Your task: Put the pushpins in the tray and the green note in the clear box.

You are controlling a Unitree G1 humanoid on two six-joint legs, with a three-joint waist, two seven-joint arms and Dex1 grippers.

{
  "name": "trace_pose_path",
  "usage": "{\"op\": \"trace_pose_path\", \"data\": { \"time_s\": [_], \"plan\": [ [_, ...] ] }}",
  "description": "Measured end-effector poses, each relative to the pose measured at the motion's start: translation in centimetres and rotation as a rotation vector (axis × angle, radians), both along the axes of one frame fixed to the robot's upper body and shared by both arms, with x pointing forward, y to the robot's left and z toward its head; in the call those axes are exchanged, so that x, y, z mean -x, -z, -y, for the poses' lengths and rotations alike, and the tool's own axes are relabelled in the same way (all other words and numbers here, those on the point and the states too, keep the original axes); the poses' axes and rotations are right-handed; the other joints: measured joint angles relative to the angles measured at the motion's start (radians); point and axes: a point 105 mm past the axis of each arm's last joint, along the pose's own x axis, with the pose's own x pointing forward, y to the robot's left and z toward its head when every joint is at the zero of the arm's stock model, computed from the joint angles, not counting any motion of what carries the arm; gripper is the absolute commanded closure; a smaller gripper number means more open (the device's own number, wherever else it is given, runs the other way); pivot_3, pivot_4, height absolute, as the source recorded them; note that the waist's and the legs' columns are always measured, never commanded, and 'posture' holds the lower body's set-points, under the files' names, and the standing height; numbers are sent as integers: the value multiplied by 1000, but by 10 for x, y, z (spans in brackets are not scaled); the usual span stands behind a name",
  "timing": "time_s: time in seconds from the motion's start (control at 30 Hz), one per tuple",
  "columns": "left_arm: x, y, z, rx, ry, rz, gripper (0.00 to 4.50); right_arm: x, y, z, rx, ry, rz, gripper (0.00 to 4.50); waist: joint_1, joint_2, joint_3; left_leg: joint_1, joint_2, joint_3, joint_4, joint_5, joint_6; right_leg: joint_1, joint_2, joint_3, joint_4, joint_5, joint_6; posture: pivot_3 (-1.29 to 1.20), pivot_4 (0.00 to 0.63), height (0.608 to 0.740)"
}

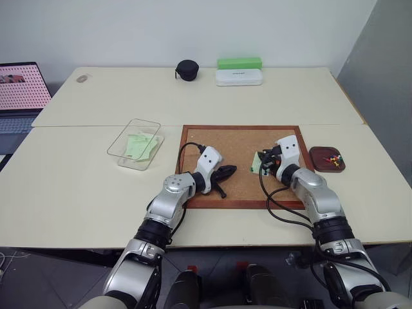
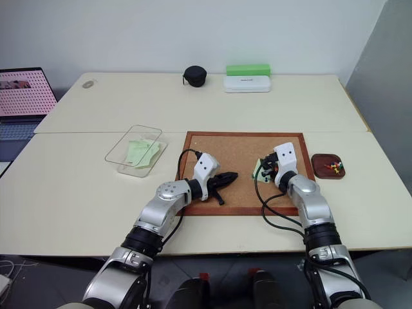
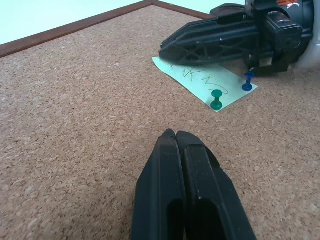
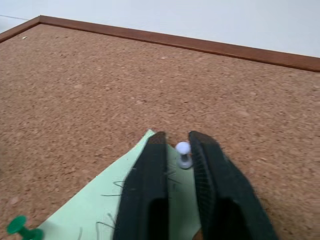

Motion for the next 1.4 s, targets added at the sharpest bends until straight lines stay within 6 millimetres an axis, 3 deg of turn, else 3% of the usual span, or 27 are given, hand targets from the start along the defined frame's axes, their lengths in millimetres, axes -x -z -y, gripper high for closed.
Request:
{"op": "trace_pose_path", "data": {
  "time_s": [0.37,0.57,0.77,0.93,1.13,1.4],
  "plan": [
    [0,0,-1,12,-21,-28,4500,4,-5,1,8,-37,31,4464,0,0,0,-1,0,0,0,0,0,-1,0,0,0,-1,2,0,150,740],
    [-1,0,-2,16,-31,-37,4500,9,-39,-10,9,-89,166,4464,-2,0,0,0,0,0,0,0,0,-1,0,0,1,-2,4,0,150,740],
    [0,0,0,17,-26,-38,4500,13,-33,1,3,-45,148,4464,0,0,0,0,0,0,0,0,0,-1,0,0,1,-2,3,0,150,740],
    [0,0,0,17,-24,-39,4500,11,-39,26,7,96,165,4464,0,1,0,0,0,0,0,0,0,-1,0,0,1,-2,3,0,150,740],
    [1,1,0,14,-14,-42,4500,19,-29,87,113,374,136,4464,-1,1,0,0,0,0,0,0,0,-1,0,1,0,-2,4,0,150,740],
    [2,1,1,10,-6,-47,4500,22,-18,119,188,501,83,4464,-2,2,-1,0,0,1,0,0,0,-1,0,1,0,-2,4,0,150,740]
  ]
}}
